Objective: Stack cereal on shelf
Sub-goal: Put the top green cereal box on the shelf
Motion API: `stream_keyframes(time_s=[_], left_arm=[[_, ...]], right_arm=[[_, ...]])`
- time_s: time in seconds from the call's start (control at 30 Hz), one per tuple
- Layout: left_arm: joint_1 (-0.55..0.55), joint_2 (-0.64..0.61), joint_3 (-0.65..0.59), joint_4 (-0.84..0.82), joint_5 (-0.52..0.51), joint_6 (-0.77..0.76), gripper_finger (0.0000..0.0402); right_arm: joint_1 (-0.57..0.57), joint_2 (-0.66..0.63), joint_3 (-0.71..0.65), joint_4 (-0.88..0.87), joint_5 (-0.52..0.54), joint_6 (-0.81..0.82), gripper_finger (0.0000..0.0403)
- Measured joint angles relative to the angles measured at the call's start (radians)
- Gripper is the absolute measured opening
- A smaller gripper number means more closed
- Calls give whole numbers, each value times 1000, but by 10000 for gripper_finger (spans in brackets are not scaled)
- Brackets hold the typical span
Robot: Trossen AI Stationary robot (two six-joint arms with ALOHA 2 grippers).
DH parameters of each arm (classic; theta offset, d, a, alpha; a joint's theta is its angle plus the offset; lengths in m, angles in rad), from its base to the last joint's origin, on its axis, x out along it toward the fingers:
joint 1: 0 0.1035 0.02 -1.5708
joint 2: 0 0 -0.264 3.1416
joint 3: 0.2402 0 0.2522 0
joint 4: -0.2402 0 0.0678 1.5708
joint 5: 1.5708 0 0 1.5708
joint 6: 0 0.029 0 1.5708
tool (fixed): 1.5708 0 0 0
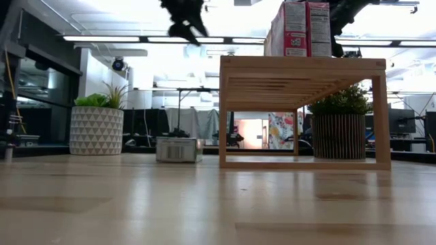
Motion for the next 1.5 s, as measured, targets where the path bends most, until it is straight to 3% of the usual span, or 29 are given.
stream_keyframes(time_s=[0.2, 0.33, 0.5, 0.63, 0.77, 0.87, 0.9, 1.0, 1.17, 1.4, 1.5], left_arm=[[19, -308, -541, 331, 54, -207, 249], [-6, -378, -735, 306, 54, -436, 249], [-89, -317, -814, 205, 49, -568, 249], [-206, -275, -820, 237, -8, -506, 229], [-306, -248, -820, 292, -192, -346, 138], [-327, -218, -846, 408, -169, -280, 35], [-323, -213, -873, 464, -142, -275, 18], [-303, -201, -961, 636, -83, -328, 9], [-277, -200, -1097, 845, -78, -448, 1], [-264, -147, -1124, 884, -101, -452, 0], [-279, -137, -1128, 891, 0, -447, 0]], right_arm=[[0, 0, 0, 0, 0, 3, 0], [0, 0, 0, 0, 0, 5, 0], [0, 0, 0, 0, 11, 4, 0], [0, 0, 0, 0, 50, 4, 0], [0, 0, 0, 0, 60, -1, 0], [0, 0, 0, 0, 60, -3, 0], [0, 0, 0, 0, 60, -3, 0], [0, 0, 0, 0, 60, 3, 0], [0, 0, 0, 3, 60, 3, 0], [0, 0, 0, 38, 60, 6, 0], [0, 0, 0, 45, 60, 28, 0]])
